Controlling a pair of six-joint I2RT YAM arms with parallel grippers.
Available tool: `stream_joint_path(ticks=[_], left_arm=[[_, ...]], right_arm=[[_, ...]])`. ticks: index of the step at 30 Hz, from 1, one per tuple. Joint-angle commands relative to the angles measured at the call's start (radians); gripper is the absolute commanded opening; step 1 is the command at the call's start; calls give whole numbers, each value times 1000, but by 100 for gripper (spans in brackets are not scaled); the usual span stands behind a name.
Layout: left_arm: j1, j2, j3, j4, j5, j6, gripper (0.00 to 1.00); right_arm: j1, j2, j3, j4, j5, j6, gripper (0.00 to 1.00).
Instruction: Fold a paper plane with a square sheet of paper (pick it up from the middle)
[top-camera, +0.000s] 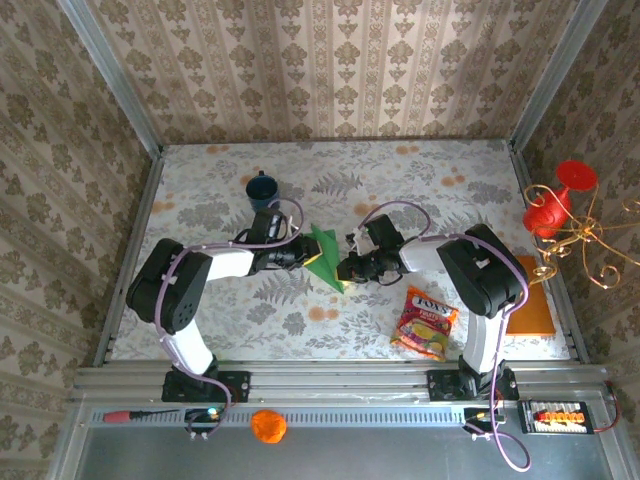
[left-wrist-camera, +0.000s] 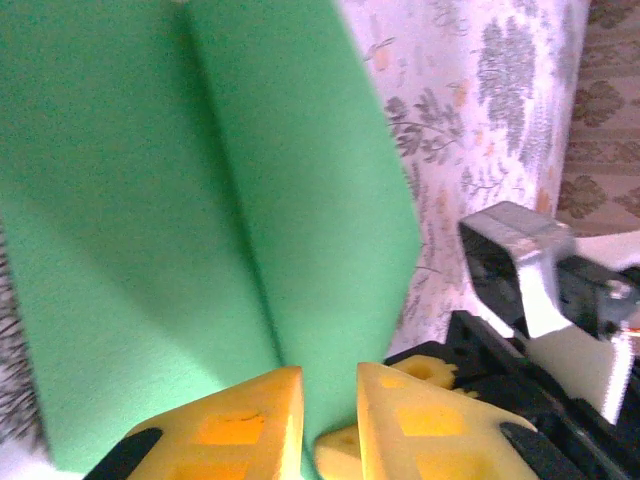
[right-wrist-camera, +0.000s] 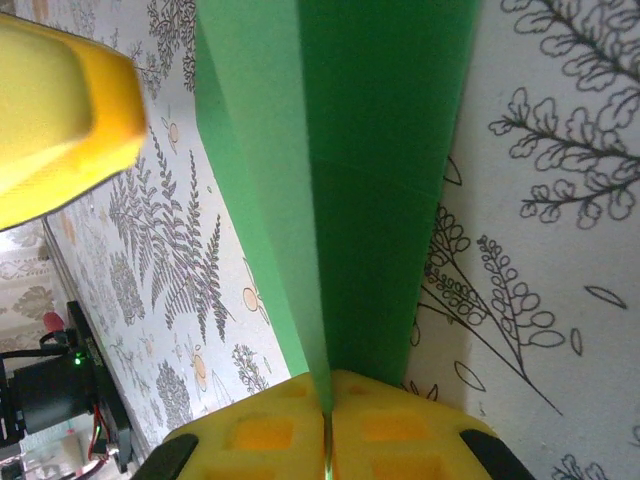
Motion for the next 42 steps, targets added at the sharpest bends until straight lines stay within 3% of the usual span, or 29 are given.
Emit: stream_joint_path(ticks=[1,9,21,33,42], left_arm=[[-13,0,10,85,68,10,21],[-39,88,68,136,138,-3,19],[-40,150,95,123,141,17,17],[-39,181,125,83,117,30,16],[-39,186,134,64,99,30,15]], right_arm=[[-8,36,27,-66,-42,18,9],[-15,49,40,-91,-49,17,9],[-23,44,41,-100,-64,19,11],[-25,-41,15,-105,-78,-10,24],[-24,-72,-2,-150,-27,-40,26]])
